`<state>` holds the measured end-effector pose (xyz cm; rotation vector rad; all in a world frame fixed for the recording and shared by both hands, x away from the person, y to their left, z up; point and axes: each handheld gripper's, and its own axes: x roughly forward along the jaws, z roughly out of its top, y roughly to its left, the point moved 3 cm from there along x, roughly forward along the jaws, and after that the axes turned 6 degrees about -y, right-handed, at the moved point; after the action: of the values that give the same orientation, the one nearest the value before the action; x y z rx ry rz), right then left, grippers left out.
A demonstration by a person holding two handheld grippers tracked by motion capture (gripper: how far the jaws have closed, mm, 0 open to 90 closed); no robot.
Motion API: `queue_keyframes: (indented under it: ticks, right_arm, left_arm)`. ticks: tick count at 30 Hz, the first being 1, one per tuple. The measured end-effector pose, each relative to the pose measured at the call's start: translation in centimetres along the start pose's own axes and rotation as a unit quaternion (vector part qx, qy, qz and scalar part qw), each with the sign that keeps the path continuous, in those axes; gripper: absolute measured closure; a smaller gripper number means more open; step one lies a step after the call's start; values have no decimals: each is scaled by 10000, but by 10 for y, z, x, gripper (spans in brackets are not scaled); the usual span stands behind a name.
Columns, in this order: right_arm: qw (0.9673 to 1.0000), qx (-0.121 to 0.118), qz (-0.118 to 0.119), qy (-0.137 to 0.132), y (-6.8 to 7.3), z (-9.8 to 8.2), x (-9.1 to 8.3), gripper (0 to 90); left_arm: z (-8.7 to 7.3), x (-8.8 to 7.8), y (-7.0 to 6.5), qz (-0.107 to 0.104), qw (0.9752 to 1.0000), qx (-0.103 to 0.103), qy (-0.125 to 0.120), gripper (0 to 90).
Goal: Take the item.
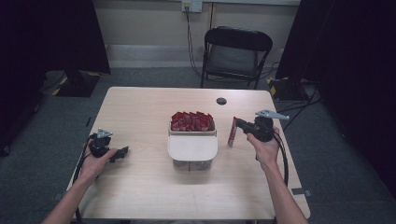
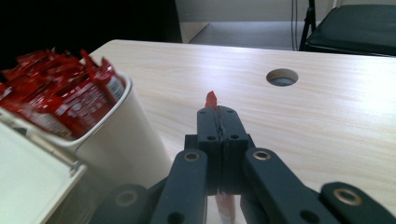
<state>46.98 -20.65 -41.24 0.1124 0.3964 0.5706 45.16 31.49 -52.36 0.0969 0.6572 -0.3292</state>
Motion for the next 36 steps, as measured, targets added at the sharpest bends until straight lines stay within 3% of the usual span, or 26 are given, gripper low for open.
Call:
queue_keyframes:
  ticks: [7,18,23,36]
  right_arm:
    - [9999,-74,97,95,9,-7,-13,898]
    - [9998,-29,16,184,0,-19,-40,897]
    - [9996,77,216,181,-3,-26,-43,897]
    - [9983,40,341,478,4,-39,-36,900]
  left_arm:
    - [0,0,0,-1,10000,9,6,25]
    - [0,0,0,0,10000,1,3,25]
    - [0,0,0,-1,10000,9,6,25]
    - [0,0,0,-1,10000,-1,2,25]
